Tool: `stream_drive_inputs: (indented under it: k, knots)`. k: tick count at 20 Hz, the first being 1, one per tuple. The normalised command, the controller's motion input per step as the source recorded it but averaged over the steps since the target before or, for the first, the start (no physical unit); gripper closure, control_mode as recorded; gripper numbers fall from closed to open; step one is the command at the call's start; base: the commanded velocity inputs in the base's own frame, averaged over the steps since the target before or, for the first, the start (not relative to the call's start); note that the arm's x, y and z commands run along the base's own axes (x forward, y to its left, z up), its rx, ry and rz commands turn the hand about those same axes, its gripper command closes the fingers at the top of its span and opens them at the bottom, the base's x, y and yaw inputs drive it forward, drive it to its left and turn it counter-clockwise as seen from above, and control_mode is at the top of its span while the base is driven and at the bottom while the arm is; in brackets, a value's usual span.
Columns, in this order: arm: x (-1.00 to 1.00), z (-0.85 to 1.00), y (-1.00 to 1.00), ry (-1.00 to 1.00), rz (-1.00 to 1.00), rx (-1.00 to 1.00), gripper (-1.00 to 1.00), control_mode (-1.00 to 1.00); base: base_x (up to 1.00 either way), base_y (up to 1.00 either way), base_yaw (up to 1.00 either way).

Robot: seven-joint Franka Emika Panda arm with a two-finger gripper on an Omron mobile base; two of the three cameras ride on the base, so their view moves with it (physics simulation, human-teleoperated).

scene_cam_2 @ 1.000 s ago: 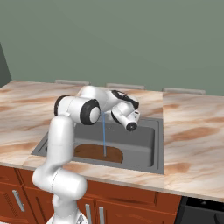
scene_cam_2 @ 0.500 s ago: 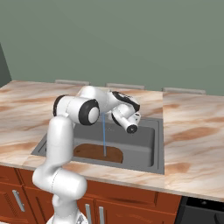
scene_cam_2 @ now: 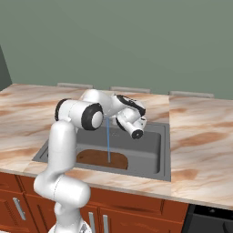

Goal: Turn on the sink faucet with hot water and rinse the cutting board for ten seconds, then turn off the faucet. Push the cutting board to reach the water if necessary.

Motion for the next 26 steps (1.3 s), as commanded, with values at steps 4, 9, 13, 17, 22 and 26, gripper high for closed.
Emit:
stream_drive_inputs:
  k: [4, 9, 13, 17, 22, 26]
  knots:
    - [0.0, 0.0, 0.0, 0.0, 0.0, 0.0, 1.0, -1.0, 0.0, 0.0, 0.0]
    - [0.0, 0.0, 0.0, 0.0, 0.0, 0.0, 1.0, -1.0, 0.0, 0.0, 0.0]
    - [0.0, 0.0, 0.0, 0.0, 0.0, 0.0, -1.0, -1.0, 0.0, 0.0, 0.0]
    - [0.0, 0.0, 0.0, 0.0, 0.0, 0.0, -1.0, -1.0, 0.0, 0.0, 0.0]
    - [0.0, 0.0, 0.0, 0.0, 0.0, 0.0, -1.0, -1.0, 0.0, 0.0, 0.0]
    - [0.0, 0.0, 0.0, 0.0, 0.0, 0.0, -1.0, -1.0, 0.0, 0.0, 0.0]
